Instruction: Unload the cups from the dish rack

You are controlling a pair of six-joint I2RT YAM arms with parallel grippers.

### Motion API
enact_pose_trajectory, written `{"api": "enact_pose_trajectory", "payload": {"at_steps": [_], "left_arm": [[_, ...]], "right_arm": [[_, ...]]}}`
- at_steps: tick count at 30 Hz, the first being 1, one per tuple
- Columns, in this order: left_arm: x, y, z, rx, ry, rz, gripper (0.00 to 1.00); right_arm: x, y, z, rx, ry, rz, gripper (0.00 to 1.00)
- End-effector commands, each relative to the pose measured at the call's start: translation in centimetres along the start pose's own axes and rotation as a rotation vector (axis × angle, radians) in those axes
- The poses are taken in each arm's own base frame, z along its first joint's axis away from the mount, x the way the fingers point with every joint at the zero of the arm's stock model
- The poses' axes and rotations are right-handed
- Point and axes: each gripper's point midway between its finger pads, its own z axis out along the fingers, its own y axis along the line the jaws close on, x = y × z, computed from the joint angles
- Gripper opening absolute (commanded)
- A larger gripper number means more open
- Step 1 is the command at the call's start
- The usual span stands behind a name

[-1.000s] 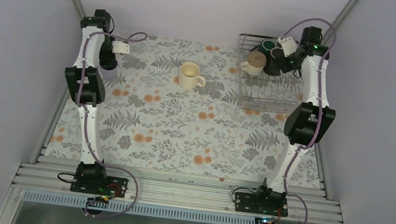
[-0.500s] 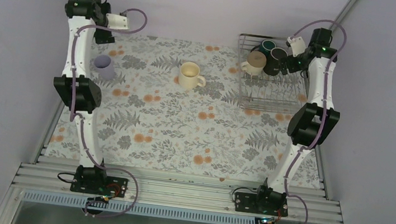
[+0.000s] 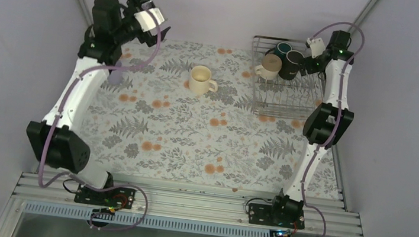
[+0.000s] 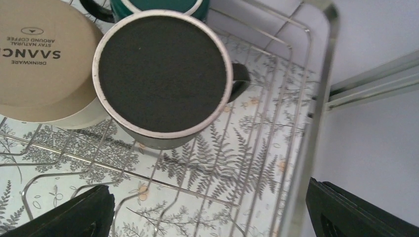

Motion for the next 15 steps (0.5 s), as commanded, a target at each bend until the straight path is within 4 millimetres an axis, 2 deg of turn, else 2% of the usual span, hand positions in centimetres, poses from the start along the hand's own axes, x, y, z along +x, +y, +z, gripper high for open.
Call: {"api": "enact_pose_trajectory", "payload": {"at_steps": [1, 5, 9, 15], "left_arm": [[-3.7, -0.3, 0.0, -0.158, -0.305, -0.107, 1.0], [-2.6, -2.7, 1.8, -0.123, -0.299, -0.188, 1.0], [-1.9, -5.0, 3.1, -0.094, -0.294, -0.185, 1.0], [-0.4, -6.3, 4.2, -0.08, -0.273, -0.2, 1.0]], "right_arm": [[-1.8, 0.8, 0.4, -0.061, -0.092, 0.024, 1.0], [-2.9, 2.9, 1.3, -0.181, -0.157, 0.042, 1.0], [-3.7, 5.0, 2.6, -0.238, -0.178, 0.033, 1.0], [-3.6, 5.6, 5.8, -0.219, -0.172, 0.046, 1.0]]}}
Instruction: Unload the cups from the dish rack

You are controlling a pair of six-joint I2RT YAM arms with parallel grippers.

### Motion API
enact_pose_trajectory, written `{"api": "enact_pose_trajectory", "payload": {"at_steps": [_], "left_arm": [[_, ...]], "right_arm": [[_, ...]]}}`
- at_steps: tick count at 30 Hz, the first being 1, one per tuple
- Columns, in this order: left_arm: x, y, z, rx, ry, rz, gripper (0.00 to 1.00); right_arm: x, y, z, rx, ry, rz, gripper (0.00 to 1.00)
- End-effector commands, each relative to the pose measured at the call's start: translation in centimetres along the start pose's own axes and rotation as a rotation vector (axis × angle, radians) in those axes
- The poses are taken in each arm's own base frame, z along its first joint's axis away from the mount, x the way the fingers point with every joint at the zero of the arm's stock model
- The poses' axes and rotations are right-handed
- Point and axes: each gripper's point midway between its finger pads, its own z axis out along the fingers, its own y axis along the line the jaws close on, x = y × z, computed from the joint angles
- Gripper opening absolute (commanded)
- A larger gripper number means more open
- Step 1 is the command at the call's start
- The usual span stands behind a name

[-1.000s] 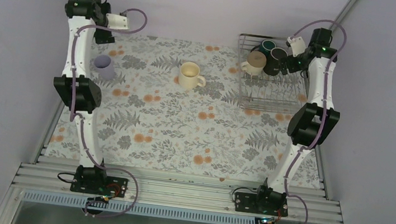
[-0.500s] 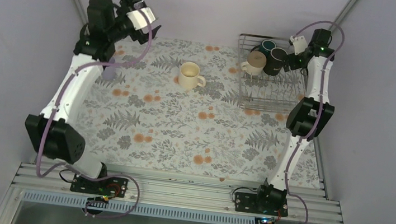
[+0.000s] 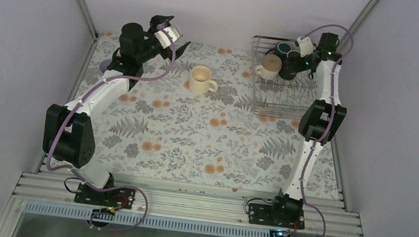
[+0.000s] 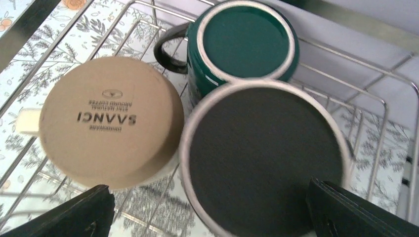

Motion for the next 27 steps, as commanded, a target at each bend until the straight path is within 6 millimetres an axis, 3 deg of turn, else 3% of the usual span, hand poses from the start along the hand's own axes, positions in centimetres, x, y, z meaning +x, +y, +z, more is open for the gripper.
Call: {"api": "enact_pose_trajectory", "payload": {"at_steps": [1, 7, 10, 15, 17, 20, 24, 26, 27], "left_arm": [[-1.3, 0.7, -0.1, -0.046, -0.072, 0.012, 1.0], [-0.6, 0.5, 0.0, -0.057, -0.073, -0.001, 1.0], [-0.7, 0.6, -0.1, -0.058, -0.077, -0.006, 1.0], [-1.2, 0.7, -0.1, -0.059, -0.086, 0.008, 1.0], [-1.2, 0.8, 0.0, -0.055, -0.086, 0.009, 1.0], [-1.5, 0.8, -0.2, -0.058, -0.088, 0.002, 1.0], [-1.9, 0.7, -0.3, -0.055, -0.08, 0.004, 1.0], [-2.1, 0.5, -0.5, -0.046, -0.076, 0.008, 1.0], [-2.2, 0.3, -0.6, -0.04, -0.075, 0.013, 1.0]], "right_arm": [[-0.9, 0.2, 2.5, -0.006, -0.052, 0.024, 1.0], [-2.0, -0.9, 2.9, 0.031, -0.112, 0.06, 1.0], [-2.3, -1.0, 2.1, 0.026, -0.13, 0.086, 1.0], [-2.1, 0.4, 0.6, 0.029, -0.063, 0.05, 1.0], [-2.1, 0.5, -1.2, 0.036, -0.053, 0.042, 1.0], [-3.0, 1.4, -6.3, 0.059, -0.098, 0.011, 1.0], [-1.9, 3.8, -11.3, 0.075, -0.052, -0.027, 1.0], [-0.4, 4.9, -12.4, 0.05, 0.014, -0.027, 0.94], [0.8, 5.5, -12.7, 0.034, 0.058, -0.029, 0.84]]}}
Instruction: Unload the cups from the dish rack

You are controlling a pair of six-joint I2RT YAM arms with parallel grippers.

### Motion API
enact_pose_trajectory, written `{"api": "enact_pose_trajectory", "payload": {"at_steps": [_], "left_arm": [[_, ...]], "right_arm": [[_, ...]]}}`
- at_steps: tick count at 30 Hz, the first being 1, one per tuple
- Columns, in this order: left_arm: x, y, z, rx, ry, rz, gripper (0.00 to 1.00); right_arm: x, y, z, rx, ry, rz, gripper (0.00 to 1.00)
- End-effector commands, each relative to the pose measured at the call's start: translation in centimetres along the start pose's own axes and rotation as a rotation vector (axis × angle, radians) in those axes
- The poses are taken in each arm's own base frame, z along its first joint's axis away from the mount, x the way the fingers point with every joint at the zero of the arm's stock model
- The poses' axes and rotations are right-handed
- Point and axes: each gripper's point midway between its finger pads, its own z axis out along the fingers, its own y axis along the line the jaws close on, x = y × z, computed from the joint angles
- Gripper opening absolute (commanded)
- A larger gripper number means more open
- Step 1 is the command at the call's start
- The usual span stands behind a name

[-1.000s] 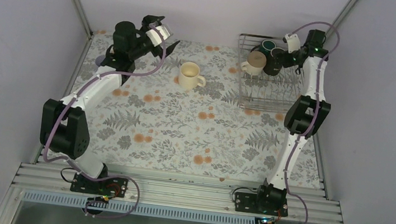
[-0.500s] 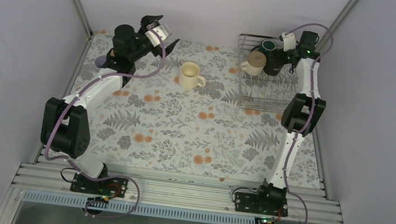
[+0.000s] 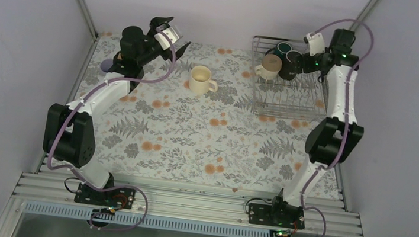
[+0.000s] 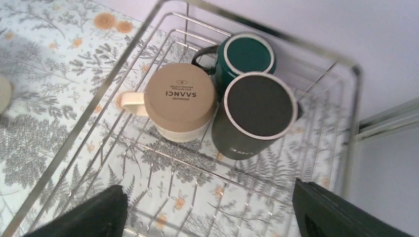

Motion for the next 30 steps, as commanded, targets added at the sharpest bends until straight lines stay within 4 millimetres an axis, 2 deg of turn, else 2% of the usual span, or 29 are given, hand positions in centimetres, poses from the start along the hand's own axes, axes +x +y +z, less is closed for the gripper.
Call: {"api": "enact_pose_trajectory", "payload": {"at_steps": [1, 2, 4, 5, 8, 18, 23, 26, 30], "left_arm": [[-2.4, 0.1, -0.8, 0.006, -0.034, 0.028, 1.0], [-2.4, -0.1, -0.9, 0.015, -0.026, 0.032, 1.0], [-2.6, -0.4, -1.4, 0.025, -0.02, 0.039, 1.0], [-2.6, -0.5, -1.6, 0.029, -0.017, 0.045, 1.0], [-2.5, -1.1, -2.5, 0.041, -0.009, 0.055, 1.0], [-2.9, -2.8, -5.4, 0.067, -0.015, 0.05, 1.0], [-3.5, -3.0, -6.6, 0.063, -0.022, 0.053, 1.0], [-3.6, -3.3, -7.1, 0.067, -0.015, 0.052, 1.0], [-3.4, -3.7, -7.9, 0.075, -0.003, 0.063, 1.0]], "right_arm": [[2.7, 1.8, -3.6, -0.017, 0.12, -0.043, 0.75], [3.8, 2.1, -3.8, -0.023, 0.158, -0.048, 0.63], [6.1, 2.6, -4.0, -0.025, 0.223, -0.067, 0.19], [7.1, 2.9, -3.9, -0.028, 0.251, -0.076, 0.06], [9.8, 4.0, -3.5, -0.058, 0.307, -0.087, 0.03], [15.9, 7.4, -1.8, -0.138, 0.435, -0.101, 0.04], [18.0, 8.6, -1.5, -0.154, 0.505, -0.13, 0.04], [18.8, 10.2, -2.2, -0.222, 0.546, -0.131, 0.04], [20.0, 13.0, -4.5, -0.333, 0.608, -0.169, 0.04]]}}
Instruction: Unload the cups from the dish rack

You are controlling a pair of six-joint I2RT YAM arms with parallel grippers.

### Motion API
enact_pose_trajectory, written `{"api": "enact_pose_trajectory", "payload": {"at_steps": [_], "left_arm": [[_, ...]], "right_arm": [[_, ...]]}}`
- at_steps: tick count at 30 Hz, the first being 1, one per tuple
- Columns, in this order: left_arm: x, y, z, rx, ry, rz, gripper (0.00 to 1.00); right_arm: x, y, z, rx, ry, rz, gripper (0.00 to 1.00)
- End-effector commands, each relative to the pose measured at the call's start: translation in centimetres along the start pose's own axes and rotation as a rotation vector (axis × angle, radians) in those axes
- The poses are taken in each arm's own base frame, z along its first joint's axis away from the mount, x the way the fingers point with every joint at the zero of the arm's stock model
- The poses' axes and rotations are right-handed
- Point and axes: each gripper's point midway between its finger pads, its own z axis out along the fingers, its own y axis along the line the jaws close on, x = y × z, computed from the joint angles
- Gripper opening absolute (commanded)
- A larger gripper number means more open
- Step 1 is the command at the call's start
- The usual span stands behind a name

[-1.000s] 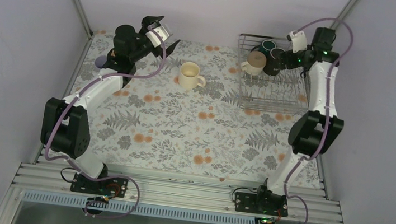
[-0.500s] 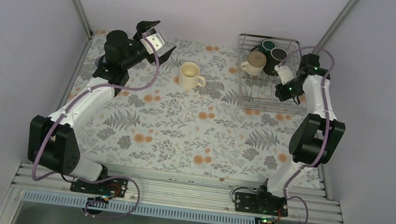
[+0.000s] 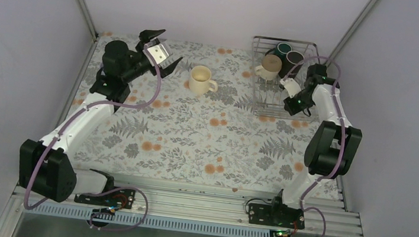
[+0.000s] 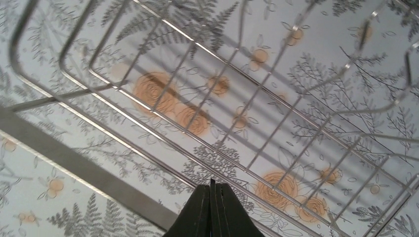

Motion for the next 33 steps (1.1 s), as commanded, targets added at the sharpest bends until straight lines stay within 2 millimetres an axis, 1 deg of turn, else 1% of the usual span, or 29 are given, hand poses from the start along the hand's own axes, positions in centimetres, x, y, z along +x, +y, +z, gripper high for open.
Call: {"api": "enact_pose_trajectory", "payload": {"at_steps": [1, 3, 7, 9, 10, 11, 15, 18, 21, 24, 26, 28, 29, 30, 31, 32, 33], "left_arm": [[-0.2, -1.1, -1.0, 0.032, -0.001, 0.018, 1.0], [-0.3, -1.3, -1.3, 0.039, -0.001, 0.018, 1.0], [-0.2, -1.7, -1.4, 0.051, 0.002, 0.004, 1.0], [-0.2, -1.8, -1.6, 0.055, 0.003, 0.002, 1.0], [-0.2, -1.8, -1.6, 0.054, 0.001, 0.002, 1.0], [-0.2, -1.9, -1.7, 0.054, 0.002, 0.003, 1.0], [-0.3, -2.0, -1.9, 0.059, 0.004, 0.007, 1.0], [-0.3, -2.0, -2.0, 0.059, 0.009, 0.011, 1.0], [-0.3, -2.1, -2.2, 0.06, 0.01, 0.014, 1.0], [-0.5, -2.0, -2.2, 0.056, 0.009, 0.014, 1.0], [-0.4, -1.8, -2.1, 0.051, 0.01, 0.014, 1.0], [-0.2, -1.8, -1.9, 0.049, 0.013, 0.012, 1.0], [-0.1, -1.8, -1.8, 0.051, 0.015, 0.008, 1.0], [0.1, -1.8, -1.6, 0.053, 0.016, 0.006, 1.0], [0.0, -1.7, -1.6, 0.049, 0.015, 0.004, 1.0], [0.1, -1.6, -1.5, 0.045, 0.014, 0.001, 1.0], [0.1, -1.6, -1.4, 0.045, 0.014, 0.001, 1.0]], "right_arm": [[4.3, 5.9, -1.6, -0.184, 0.16, -0.064, 0.04], [4.9, 6.7, -2.1, -0.201, 0.176, -0.072, 0.04], [8.3, 7.8, -1.3, -0.204, 0.284, -0.088, 0.04], [10.1, 8.9, -0.9, -0.227, 0.324, -0.095, 0.04], [10.6, 9.3, -0.8, -0.24, 0.333, -0.098, 0.04], [10.9, 9.8, -1.4, -0.23, 0.319, -0.11, 0.04], [12.8, 11.3, -2.1, -0.225, 0.327, -0.144, 0.04], [13.4, 12.0, -2.8, -0.205, 0.314, -0.151, 0.04], [13.3, 12.5, -3.8, -0.174, 0.27, -0.165, 0.04], [12.2, 12.4, -5.2, -0.132, 0.198, -0.18, 0.04], [10.3, 12.0, -6.5, -0.105, 0.122, -0.191, 0.04], [7.8, 11.5, -8.1, -0.086, 0.031, -0.19, 0.05], [6.4, 10.8, -9.1, -0.064, -0.015, -0.176, 0.13], [5.0, 10.0, -9.8, -0.047, -0.047, -0.157, 0.32], [3.2, 9.0, -10.9, -0.017, -0.09, -0.138, 0.64], [1.7, 7.9, -11.7, 0.014, -0.126, -0.114, 0.93], [0.4, 7.1, -12.1, 0.025, -0.151, -0.101, 0.99]]}}
